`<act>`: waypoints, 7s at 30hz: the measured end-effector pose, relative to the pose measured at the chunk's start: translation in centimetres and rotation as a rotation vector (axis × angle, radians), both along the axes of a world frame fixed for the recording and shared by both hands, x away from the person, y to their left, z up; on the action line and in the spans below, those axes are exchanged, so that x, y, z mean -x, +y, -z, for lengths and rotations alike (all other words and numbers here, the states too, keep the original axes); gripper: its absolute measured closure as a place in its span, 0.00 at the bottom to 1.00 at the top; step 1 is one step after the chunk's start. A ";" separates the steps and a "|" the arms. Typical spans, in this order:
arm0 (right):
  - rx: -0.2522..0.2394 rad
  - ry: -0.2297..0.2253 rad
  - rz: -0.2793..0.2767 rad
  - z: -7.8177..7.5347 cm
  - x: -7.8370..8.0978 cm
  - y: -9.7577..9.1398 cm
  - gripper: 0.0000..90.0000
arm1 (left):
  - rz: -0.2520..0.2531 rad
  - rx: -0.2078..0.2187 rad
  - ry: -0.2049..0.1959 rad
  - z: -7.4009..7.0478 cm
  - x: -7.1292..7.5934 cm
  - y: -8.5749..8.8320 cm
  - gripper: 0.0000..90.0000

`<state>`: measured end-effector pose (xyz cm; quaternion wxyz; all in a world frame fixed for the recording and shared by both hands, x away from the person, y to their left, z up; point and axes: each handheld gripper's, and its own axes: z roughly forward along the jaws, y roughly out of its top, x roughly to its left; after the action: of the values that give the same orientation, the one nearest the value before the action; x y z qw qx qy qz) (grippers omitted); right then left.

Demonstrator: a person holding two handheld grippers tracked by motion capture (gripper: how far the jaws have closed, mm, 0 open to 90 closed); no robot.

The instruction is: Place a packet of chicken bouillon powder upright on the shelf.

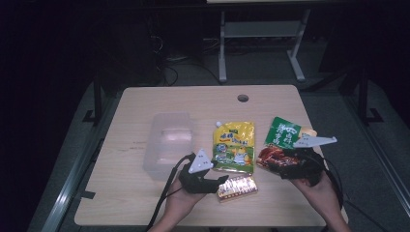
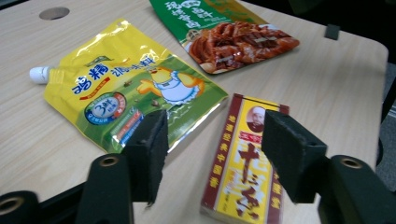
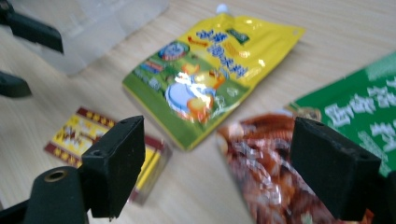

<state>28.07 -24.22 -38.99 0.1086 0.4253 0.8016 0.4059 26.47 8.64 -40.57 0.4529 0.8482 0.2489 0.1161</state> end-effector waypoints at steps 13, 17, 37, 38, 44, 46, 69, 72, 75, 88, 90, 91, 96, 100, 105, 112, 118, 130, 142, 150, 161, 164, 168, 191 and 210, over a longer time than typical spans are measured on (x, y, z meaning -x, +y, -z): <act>0.043 0.055 -0.018 -2.2 -6.1 3.4 0.20 | -0.037 -0.054 0.026 0.3 -2.9 -2.4 0.76; 0.047 0.080 -0.023 -2.3 -8.2 4.5 0.20 | -0.048 -0.077 0.029 0.6 -3.6 -2.8 0.84; 0.123 0.225 0.060 1.8 -15.3 6.3 0.25 | -0.120 -0.253 0.084 3.2 -6.3 -5.7 0.99; 0.123 0.233 0.063 2.0 -15.5 6.2 0.25 | -0.119 -0.260 0.091 3.3 -6.4 -5.8 0.99; 0.117 0.280 0.096 3.5 -16.4 6.2 0.27 | -0.137 -0.275 0.106 3.8 -6.5 -6.0 0.99; 0.117 0.289 0.101 3.9 -16.7 6.2 0.29 | -0.128 -0.290 0.107 3.8 -6.6 -6.1 0.99; 0.081 0.354 0.119 6.2 -17.6 6.9 0.45 | -0.112 -0.303 0.128 3.8 -7.0 -6.0 0.99; 0.088 0.353 0.101 6.2 -17.5 6.9 0.52 | -0.111 -0.305 0.130 3.8 -7.1 -6.0 0.99; 0.063 0.366 0.062 6.2 -17.4 6.9 0.65 | -0.114 -0.302 0.126 3.8 -7.1 -6.2 0.99; 0.049 0.361 0.038 6.2 -17.4 7.0 0.97 | -0.108 -0.300 0.124 3.8 -7.1 -6.2 0.98; 0.059 0.351 0.033 6.1 -17.4 7.1 0.99 | -0.111 -0.288 0.127 3.8 -7.0 -6.2 0.97; 0.050 0.348 0.032 5.9 -17.3 7.0 1.00 | -0.110 -0.286 0.128 3.7 -7.0 -6.2 0.96; 0.028 0.329 0.028 5.1 -17.1 6.6 1.00 | -0.106 -0.256 0.136 3.4 -6.8 -6.1 0.91; -0.006 0.304 0.031 4.0 -16.7 6.2 1.00 | -0.097 -0.226 0.126 2.8 -6.4 -6.0 0.87; -0.036 0.268 0.021 2.7 -16.2 5.8 1.00 | -0.086 -0.192 0.112 1.9 -6.1 -5.6 0.78; -0.062 0.218 0.012 0.8 -15.3 5.2 1.00 | -0.069 -0.168 0.094 1.0 -5.2 -4.9 0.68; -0.092 0.162 -0.010 -1.1 -14.2 5.1 1.00 | -0.043 -0.134 0.073 0.3 -4.2 -4.4 0.61; -0.120 0.071 -0.105 -4.8 -11.5 6.4 1.00 | 0.001 -0.080 0.065 0.0 -2.2 -3.3 0.49; -0.152 0.026 -0.159 -6.2 -9.6 7.0 1.00 | 0.032 -0.072 0.027 0.1 -0.1 -2.2 0.41; -0.150 -0.011 -0.184 -7.0 -8.6 7.4 1.00 | 0.058 -0.054 0.003 0.2 1.2 -1.6 0.35; -0.204 -0.049 -0.226 -8.8 -7.8 8.1 1.00 | 0.099 -0.039 -0.002 0.7 3.0 -0.9 0.31; -0.219 -0.055 -0.237 -9.2 -7.6 8.5 1.00 | 0.100 -0.024 0.006 1.0 3.5 -0.8 0.30; -0.250 -0.061 -0.263 -9.9 -7.3 9.3 1.00 | 0.110 -0.021 0.002 1.1 3.9 -0.4 0.30; -0.374 -0.069 -0.397 -10.2 -8.7 15.6 1.00 | 0.112 -0.005 0.004 2.0 4.9 0.9 0.27; -0.386 -0.003 -0.427 -7.1 -10.6 21.6 1.00 | 0.111 -0.020 -0.004 2.0 4.9 1.1 0.27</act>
<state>38.64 -2.62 -31.86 -0.0612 0.2589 0.7807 0.5655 21.53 9.75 -42.60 0.4508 0.8648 0.1995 0.0948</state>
